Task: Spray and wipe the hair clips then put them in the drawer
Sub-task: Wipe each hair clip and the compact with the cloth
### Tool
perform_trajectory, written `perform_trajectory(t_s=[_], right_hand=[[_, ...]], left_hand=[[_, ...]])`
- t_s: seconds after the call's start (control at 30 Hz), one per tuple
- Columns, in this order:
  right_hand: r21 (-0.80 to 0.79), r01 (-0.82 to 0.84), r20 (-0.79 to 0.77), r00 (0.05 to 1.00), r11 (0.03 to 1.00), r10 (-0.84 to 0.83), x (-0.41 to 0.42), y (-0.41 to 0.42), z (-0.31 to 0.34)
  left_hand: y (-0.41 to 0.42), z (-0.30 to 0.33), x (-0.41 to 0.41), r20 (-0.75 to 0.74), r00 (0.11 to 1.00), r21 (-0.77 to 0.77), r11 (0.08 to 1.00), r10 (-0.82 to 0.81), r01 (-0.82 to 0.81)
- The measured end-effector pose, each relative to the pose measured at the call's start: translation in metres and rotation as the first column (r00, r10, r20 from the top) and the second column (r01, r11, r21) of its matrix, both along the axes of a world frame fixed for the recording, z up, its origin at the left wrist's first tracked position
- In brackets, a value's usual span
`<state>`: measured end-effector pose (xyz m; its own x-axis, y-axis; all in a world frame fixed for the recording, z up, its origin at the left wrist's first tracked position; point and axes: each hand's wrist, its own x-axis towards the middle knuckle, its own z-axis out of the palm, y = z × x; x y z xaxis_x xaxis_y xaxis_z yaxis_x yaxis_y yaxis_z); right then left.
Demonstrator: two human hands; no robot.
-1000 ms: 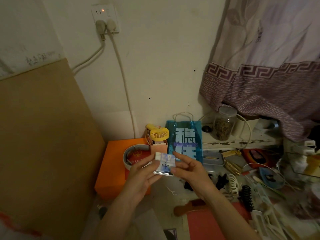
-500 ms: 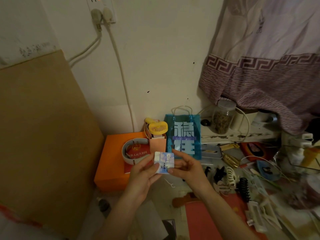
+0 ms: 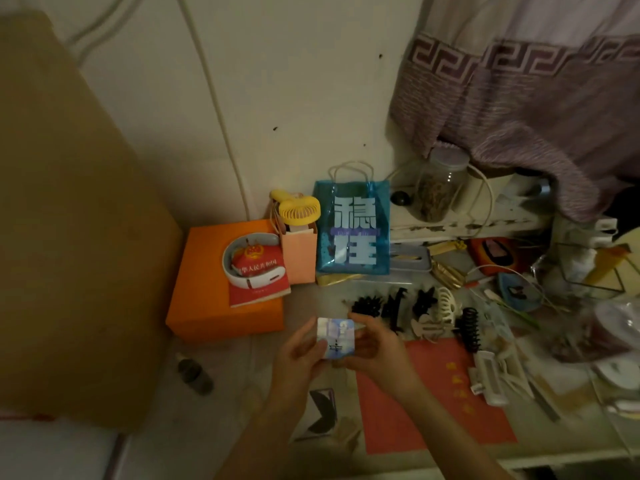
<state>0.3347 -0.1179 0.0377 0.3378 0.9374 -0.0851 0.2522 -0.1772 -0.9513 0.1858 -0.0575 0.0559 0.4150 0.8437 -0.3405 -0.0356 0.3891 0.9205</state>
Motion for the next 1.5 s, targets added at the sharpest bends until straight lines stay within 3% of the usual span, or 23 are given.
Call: perform_trajectory(t_s=[0.23,0.47,0.73,0.87,1.0,1.2,1.4,1.5], right_hand=[[-0.093,0.062,0.088,0.995,0.994,-0.054,0.019,-0.029,-0.042],[-0.226,0.100,0.088,0.993,0.969,-0.082,0.045,-0.042,-0.091],[-0.311,0.164,0.062,0.986,0.936,-0.152,0.068,-0.041,-0.139],[-0.360,0.130,0.075,0.991,0.924,-0.110,0.085,-0.039,-0.158],[-0.373,0.122,0.073,0.992,0.920,-0.102,0.094,-0.037,-0.170],[-0.452,0.055,-0.023,0.997,0.890,-0.073,0.100,-0.036,-0.177],[-0.294,0.129,0.136,0.986,0.947,-0.092,0.099,-0.033,-0.173],[-0.289,0.118,0.167,0.983,0.950,-0.071,0.100,-0.034,-0.174]], left_hand=[[-0.023,-0.057,0.030,-0.104,0.990,-0.080,0.991,0.095,-0.103],[-0.034,-0.106,0.057,-0.297,0.954,-0.030,0.999,-0.024,0.015],[-0.032,-0.154,0.080,-0.364,0.922,-0.030,0.991,-0.131,0.129],[-0.027,-0.172,0.089,-0.399,0.896,-0.019,0.979,-0.192,0.201],[-0.024,-0.183,0.097,-0.434,0.880,-0.021,0.978,-0.194,0.205],[-0.024,-0.195,0.104,-0.574,0.800,0.094,0.956,-0.176,0.279],[-0.026,-0.201,0.106,-0.632,0.766,0.148,0.952,-0.118,0.269],[-0.026,-0.204,0.106,-0.644,0.755,0.143,0.950,-0.124,0.278]])
